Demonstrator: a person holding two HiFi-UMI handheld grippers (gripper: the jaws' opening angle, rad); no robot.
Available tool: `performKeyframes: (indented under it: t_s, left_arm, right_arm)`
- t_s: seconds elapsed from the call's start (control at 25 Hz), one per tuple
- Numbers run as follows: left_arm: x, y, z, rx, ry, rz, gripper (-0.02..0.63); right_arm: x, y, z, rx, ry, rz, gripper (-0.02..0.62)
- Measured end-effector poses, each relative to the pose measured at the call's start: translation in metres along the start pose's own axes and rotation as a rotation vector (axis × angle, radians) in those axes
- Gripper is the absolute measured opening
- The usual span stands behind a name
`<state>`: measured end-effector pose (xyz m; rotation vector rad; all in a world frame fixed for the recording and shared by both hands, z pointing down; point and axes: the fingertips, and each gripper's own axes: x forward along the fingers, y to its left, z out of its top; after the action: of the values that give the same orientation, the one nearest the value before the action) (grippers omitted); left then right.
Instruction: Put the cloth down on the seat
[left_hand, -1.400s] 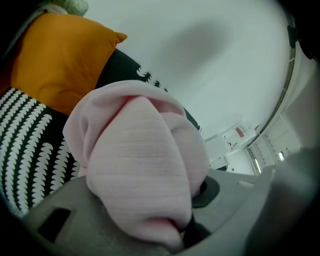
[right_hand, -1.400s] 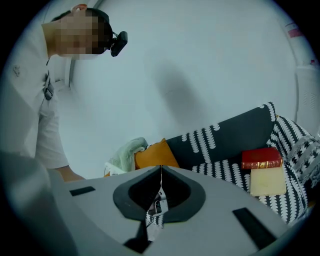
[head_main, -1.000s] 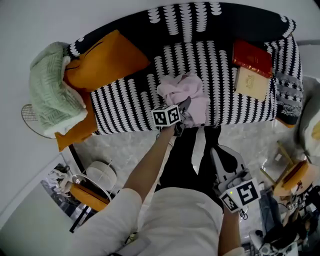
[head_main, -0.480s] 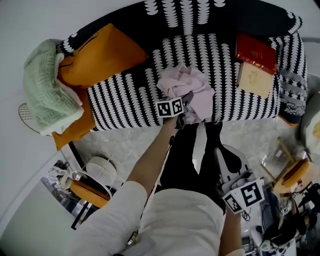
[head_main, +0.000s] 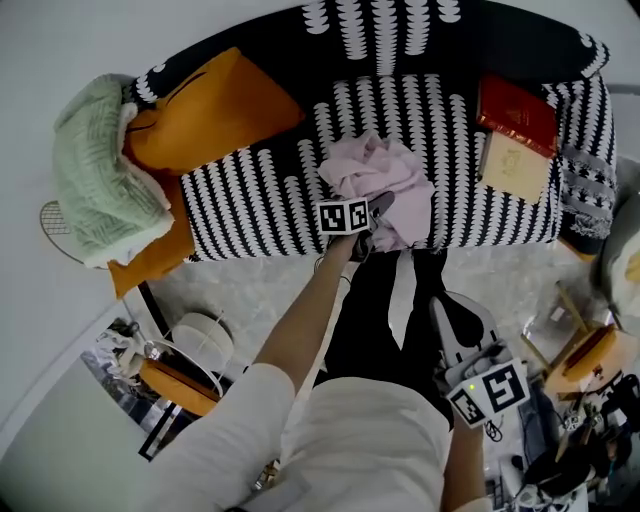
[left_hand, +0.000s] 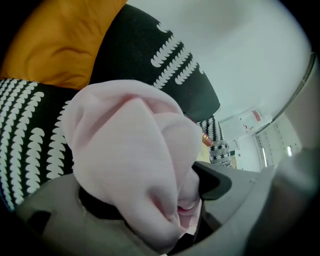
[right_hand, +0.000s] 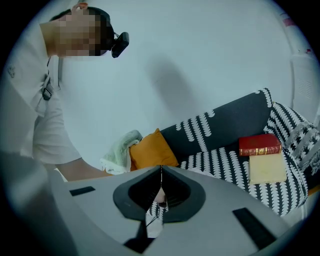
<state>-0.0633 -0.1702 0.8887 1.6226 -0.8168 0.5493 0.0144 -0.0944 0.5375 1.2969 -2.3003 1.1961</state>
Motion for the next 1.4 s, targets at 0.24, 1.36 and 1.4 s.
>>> performKeyframes:
  t_s: [0.24,1.36,1.4]
  left_arm:
    - [-0.013,0.012,-0.008,-0.016,-0.012,0.048,0.455]
    - [-0.133,-0.05,-0.003,-0.01,-0.077,0.01,0.462]
    - [-0.138,-0.057,0.0,-0.002,-0.087,-0.003,0.462]
  right_arm:
    - [0.0,0.007,0.001,-0.012,-0.003,0.007,0.009]
    - [-0.036,0.065,0.056,-0.17,-0.144,0.058,0.009]
    - [-0.038,0.067,0.058,-0.176,-0.151,0.059,0.009]
